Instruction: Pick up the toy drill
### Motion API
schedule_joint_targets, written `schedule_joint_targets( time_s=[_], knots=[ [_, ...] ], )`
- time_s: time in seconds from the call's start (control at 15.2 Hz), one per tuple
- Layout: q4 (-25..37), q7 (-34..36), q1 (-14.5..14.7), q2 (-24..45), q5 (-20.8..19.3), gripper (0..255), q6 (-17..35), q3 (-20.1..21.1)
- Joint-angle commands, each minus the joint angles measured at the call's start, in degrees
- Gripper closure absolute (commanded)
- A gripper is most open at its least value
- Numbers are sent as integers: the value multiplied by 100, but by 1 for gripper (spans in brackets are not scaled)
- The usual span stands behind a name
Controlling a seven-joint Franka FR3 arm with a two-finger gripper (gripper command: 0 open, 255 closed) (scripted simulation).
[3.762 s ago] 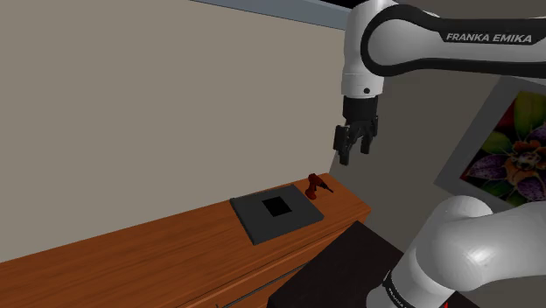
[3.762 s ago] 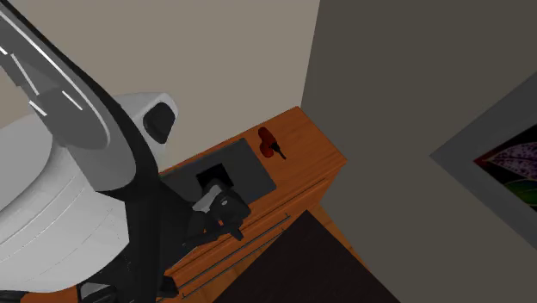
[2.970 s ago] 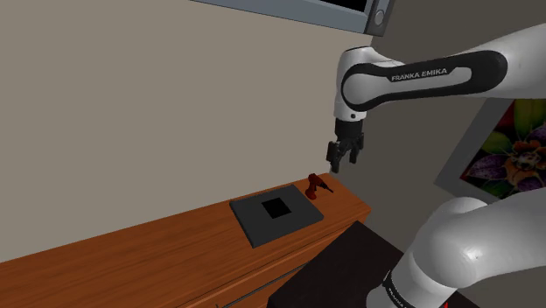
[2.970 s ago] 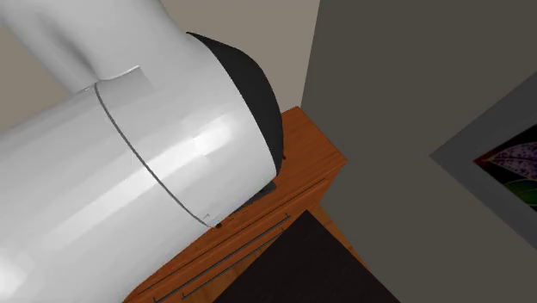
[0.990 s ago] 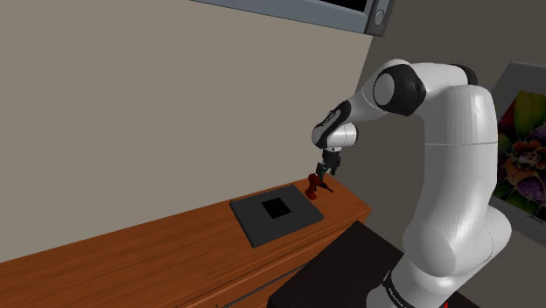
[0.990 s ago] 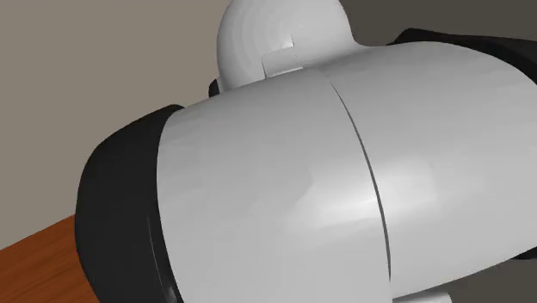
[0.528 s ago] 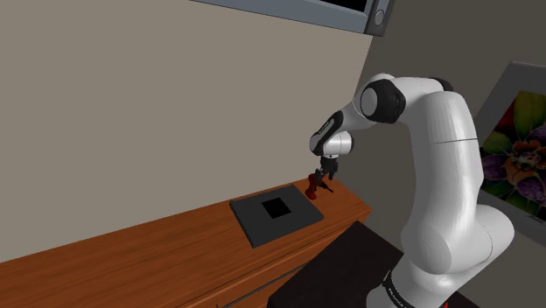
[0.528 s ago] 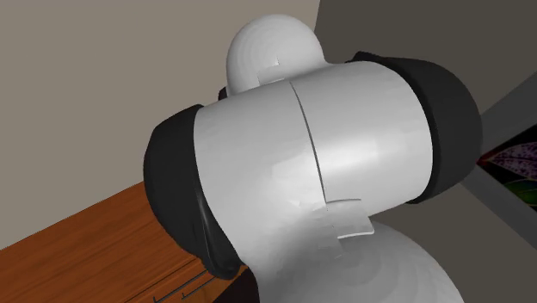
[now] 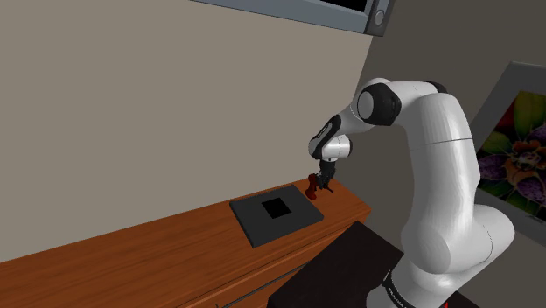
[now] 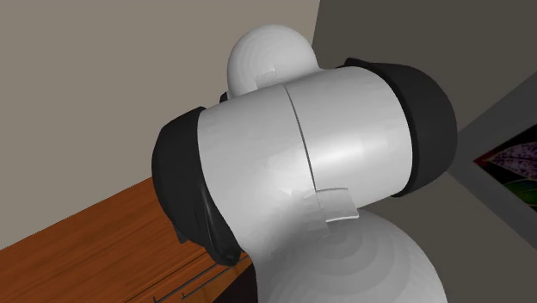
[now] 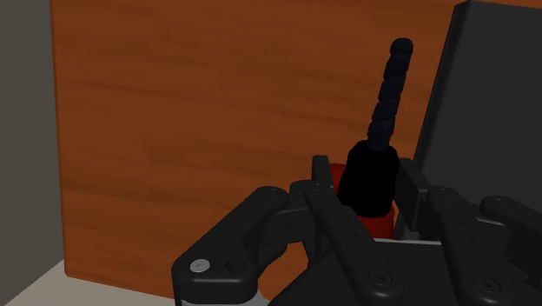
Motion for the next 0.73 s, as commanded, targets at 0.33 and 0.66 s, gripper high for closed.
schedule_joint_targets(
  time_s=[0.33, 0.66],
  knots=[
    [-2, 1, 0, 3, 0, 255, 4, 0],
    [-70, 16, 45, -259, -52, 255, -189, -56]
  ],
)
